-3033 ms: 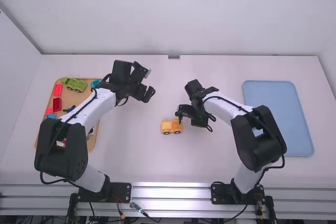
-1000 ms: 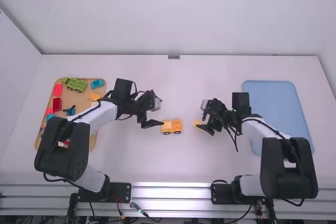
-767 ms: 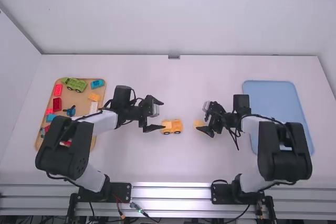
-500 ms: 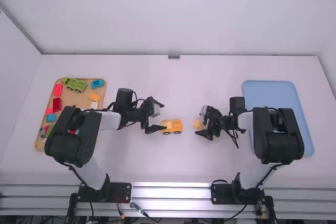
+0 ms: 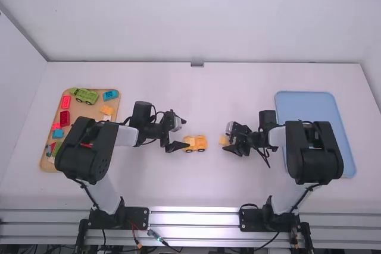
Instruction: Assemble lego blocks to make yellow taxi
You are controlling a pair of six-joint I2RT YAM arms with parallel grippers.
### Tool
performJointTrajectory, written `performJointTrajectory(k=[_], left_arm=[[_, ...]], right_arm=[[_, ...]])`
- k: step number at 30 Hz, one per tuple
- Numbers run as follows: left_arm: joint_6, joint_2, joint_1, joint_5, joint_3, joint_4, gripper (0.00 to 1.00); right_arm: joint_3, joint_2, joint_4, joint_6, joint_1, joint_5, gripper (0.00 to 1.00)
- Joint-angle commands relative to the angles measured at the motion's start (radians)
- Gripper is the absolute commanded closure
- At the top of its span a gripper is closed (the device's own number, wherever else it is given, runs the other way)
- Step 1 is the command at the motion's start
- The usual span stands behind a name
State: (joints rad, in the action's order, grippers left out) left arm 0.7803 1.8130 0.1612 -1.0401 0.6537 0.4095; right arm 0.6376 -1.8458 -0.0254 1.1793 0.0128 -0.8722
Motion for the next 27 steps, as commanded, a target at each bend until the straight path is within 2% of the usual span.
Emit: performJointTrajectory(k=[1,6,9,11,19,24,27], left_arm=[[-0.006,0.007,0.003,-0.027,0.011,0.0,0.01],[-0.006,0.007,-0.004,-0.08,0.011,0.007,0.01],[-0.006,0.007,-0.004,-0.101,0.011,0.015,0.01],[-0.006,0.007,-0.003,-0.097,0.011,0.014,0.01],[-0.006,0.007,-0.003,-0.097,0.011,0.014,0.01],[-0.006,0.007,-0.004,-0.097,0.011,0.014,0.01],[-0.006,0.007,-0.003,-0.085,0.011,0.01,0.01]], right_arm=[[0.018,-0.013,0.003,-0.027,0.006,0.035,0.36],[0.018,-0.013,0.0,-0.028,0.029,0.044,0.36],[0.018,-0.013,-0.012,-0.031,0.035,0.043,0.41],[0.018,-0.013,-0.015,-0.031,0.032,0.042,0.49],[0.016,-0.013,-0.013,-0.031,0.029,0.045,0.63],[0.016,-0.013,-0.019,-0.083,0.029,0.093,0.82],[0.016,-0.013,-0.016,-0.079,0.034,0.084,0.89]])
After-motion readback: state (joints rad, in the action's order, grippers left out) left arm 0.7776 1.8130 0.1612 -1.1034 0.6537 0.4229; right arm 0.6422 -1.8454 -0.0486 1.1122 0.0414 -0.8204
